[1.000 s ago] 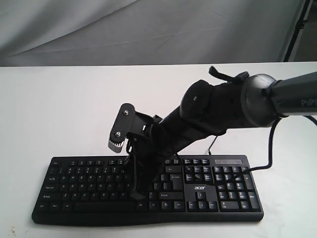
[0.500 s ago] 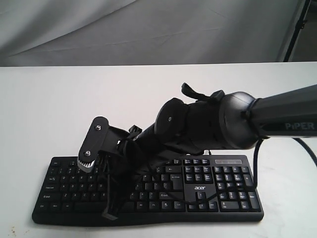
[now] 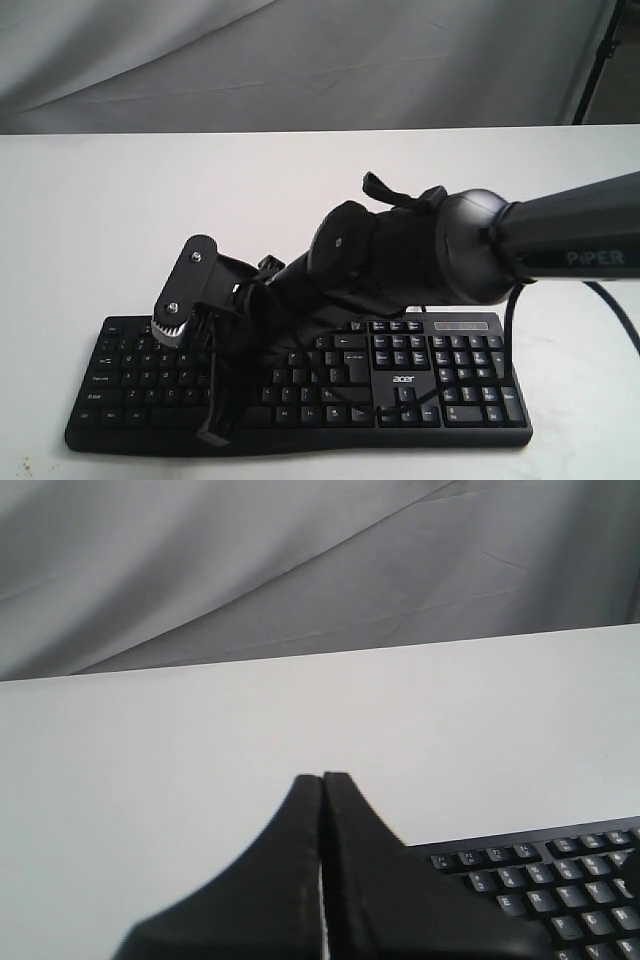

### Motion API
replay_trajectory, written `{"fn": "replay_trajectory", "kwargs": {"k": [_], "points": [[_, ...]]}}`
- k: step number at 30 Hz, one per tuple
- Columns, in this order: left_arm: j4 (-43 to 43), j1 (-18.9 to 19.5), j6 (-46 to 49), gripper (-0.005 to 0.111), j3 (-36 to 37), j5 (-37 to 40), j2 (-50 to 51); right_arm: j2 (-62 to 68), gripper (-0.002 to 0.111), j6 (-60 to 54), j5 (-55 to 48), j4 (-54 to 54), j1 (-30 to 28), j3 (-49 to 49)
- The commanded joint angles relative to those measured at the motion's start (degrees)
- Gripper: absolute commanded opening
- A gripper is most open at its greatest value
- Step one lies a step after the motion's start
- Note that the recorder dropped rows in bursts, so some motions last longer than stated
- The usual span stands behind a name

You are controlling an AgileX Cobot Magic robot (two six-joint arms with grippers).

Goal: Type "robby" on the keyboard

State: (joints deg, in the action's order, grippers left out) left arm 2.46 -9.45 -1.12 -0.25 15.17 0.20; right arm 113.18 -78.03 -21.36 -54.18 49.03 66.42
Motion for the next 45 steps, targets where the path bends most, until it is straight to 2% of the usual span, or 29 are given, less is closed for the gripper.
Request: {"fn": "replay_trajectory", "kwargs": {"k": [1, 45], "points": [[0.27, -0.36, -0.16, 0.000, 0.25, -0.31, -0.20, 1.85, 0.000, -0.29, 1.53, -0.44, 1.40, 0.33], [0.27, -0.36, -0.16, 0.000, 0.25, -0.31, -0.20, 3.22, 0.000, -0.92, 4.20, -0.85, 1.89, 0.33]]}}
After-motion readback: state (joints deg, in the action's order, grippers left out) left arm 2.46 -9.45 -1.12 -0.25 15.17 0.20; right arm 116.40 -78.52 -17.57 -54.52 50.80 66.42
